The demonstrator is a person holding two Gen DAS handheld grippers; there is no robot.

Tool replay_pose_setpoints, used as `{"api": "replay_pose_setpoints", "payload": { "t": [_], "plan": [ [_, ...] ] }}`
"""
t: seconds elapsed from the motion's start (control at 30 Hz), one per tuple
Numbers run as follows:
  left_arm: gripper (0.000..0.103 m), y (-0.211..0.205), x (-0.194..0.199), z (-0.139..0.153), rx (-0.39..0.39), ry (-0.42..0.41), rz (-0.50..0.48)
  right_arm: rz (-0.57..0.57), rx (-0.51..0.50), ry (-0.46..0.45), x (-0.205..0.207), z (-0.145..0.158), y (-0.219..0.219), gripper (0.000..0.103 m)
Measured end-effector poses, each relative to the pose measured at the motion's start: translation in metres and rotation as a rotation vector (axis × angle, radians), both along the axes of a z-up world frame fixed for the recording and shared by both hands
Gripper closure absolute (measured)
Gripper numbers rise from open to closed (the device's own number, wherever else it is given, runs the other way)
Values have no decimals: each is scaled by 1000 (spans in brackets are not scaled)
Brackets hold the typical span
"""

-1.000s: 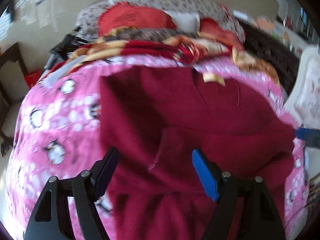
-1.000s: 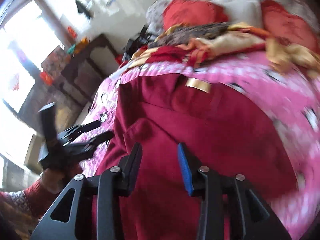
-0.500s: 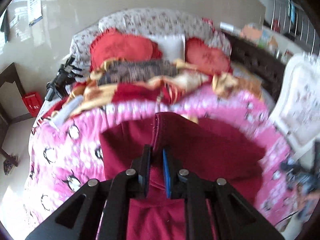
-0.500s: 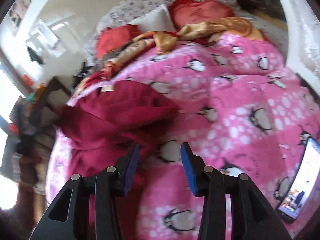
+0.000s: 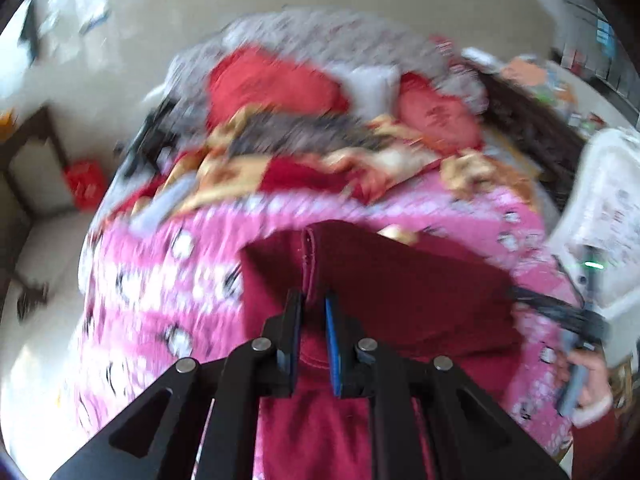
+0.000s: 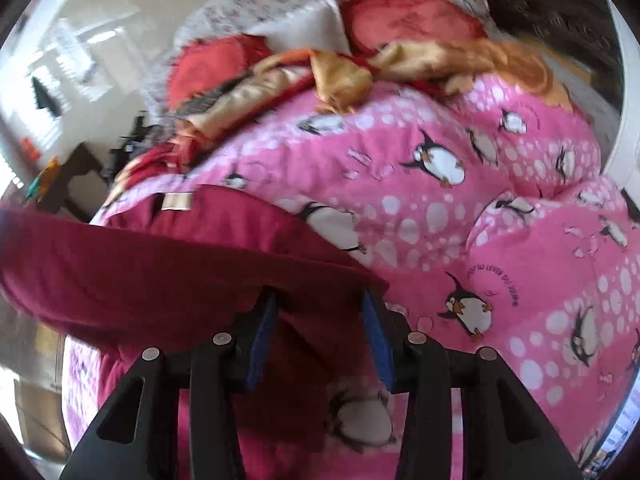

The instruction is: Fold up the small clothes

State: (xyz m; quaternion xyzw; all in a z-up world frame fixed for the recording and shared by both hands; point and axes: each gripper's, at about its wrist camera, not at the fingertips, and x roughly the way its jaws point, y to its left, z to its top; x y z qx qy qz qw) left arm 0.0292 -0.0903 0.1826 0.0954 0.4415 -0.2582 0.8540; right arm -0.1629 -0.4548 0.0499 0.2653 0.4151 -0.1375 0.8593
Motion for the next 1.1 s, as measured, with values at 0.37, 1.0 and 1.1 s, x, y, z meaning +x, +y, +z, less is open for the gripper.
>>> {"api": "replay_pose_setpoints", "payload": {
  "t": [0.37,1.0,1.1],
  "plan": [
    [91,9,21,-70,35,127,82,237,-151,-11,-48,3,69,72],
    [91,4,12,-120,109,163,65,25,-45,-128,-80,15,23,73],
    [91,3,13,-118,106,160,75,-11,19,-110,-41,3,0,67]
  ]
}}
